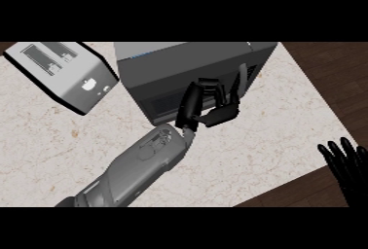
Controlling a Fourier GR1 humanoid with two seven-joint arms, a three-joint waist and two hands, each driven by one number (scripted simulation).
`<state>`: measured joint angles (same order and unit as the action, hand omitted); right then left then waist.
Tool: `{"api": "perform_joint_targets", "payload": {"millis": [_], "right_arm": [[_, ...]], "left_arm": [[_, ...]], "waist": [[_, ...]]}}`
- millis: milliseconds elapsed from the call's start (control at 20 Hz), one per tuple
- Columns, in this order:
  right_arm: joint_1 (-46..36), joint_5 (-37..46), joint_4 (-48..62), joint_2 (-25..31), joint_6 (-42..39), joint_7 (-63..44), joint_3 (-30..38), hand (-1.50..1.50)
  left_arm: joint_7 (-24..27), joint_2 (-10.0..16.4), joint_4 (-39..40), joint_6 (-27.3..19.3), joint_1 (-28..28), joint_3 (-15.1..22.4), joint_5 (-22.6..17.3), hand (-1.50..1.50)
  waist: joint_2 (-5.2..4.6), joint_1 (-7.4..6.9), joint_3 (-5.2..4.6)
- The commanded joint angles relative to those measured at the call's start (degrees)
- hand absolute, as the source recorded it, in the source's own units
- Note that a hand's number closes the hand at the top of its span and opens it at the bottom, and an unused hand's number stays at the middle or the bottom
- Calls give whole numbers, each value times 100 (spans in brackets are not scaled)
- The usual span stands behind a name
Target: Pick up the milk, place it into the microwave and close the microwave
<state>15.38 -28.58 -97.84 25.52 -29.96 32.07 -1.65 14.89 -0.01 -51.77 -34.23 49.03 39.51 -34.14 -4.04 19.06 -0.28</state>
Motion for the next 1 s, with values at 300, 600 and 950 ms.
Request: {"api": "perform_joint_targets", "payload": {"millis": [300, 600, 950], "right_arm": [[101, -418, -360, 268, -348, -112, 57, -150], [93, -647, -529, 336, -381, -236, 76, -150], [150, -770, -752, 451, -400, -279, 195, -150]], "left_arm": [[421, 1, 480, 12, 413, -228, -387, 150], [612, 1, 538, 10, 455, -203, -551, 150], [828, 1, 650, -73, 425, -239, -696, 150]], "waist": [[-75, 206, 9], [-93, 209, 15], [-95, 261, 19]]}}
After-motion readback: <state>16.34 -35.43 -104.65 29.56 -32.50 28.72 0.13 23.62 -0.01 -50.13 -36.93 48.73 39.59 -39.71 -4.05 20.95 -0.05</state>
